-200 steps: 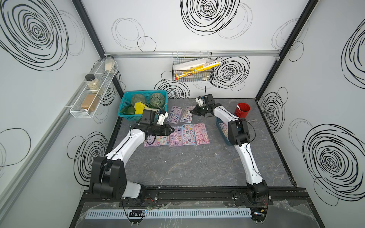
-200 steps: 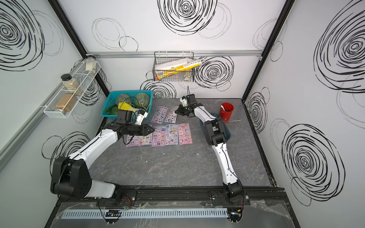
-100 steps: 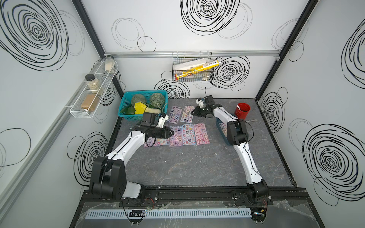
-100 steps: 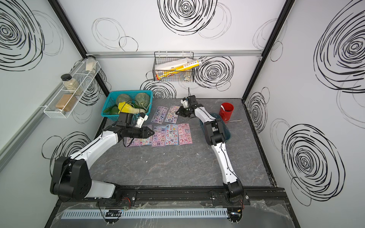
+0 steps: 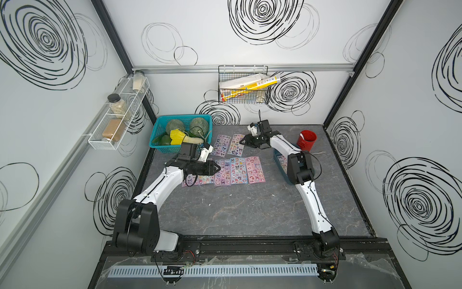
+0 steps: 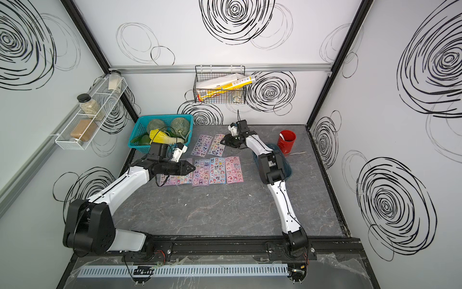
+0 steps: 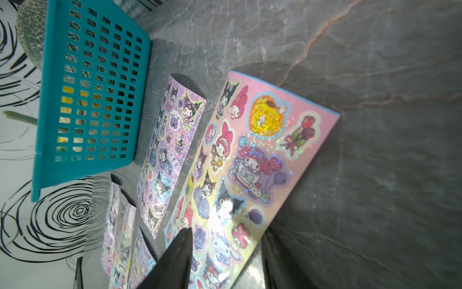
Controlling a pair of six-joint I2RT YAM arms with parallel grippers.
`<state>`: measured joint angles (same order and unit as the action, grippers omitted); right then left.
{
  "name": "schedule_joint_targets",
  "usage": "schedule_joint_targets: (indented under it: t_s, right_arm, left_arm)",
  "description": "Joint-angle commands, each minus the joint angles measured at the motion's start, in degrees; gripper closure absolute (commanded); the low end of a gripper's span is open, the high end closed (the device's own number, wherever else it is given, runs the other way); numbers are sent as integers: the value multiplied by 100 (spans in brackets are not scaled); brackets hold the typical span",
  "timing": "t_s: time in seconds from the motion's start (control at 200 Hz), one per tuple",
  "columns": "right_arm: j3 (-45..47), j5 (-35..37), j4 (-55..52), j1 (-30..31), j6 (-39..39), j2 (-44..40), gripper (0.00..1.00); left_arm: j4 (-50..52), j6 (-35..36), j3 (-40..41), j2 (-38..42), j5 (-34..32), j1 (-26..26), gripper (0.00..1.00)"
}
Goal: Take the stickers out of the storage box
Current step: Place the sticker at the center of the board.
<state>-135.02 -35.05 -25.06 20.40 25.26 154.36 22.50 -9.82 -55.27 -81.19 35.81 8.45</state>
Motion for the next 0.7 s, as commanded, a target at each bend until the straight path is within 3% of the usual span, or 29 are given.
schedule_joint_targets:
  t_s: [0.0,0.25,0.516,0.696]
  right_arm:
    - [212,272,-311,16,-185,-561,49]
    - [1035,547,-551,16,-590,-1569,48]
    - [3468,1295,-157,-44,-1049,-3591,43]
    - [5364,1707,201,-397,-1089,-5155,42]
  left_arm:
    - [-147,68,89,146,-79,-40,66]
    - [-285,-135,163,270,-161,70,65]
    - [-536,-390,357,340,-83,133,65]
    - [-575,-407,371,380,-100,132,65]
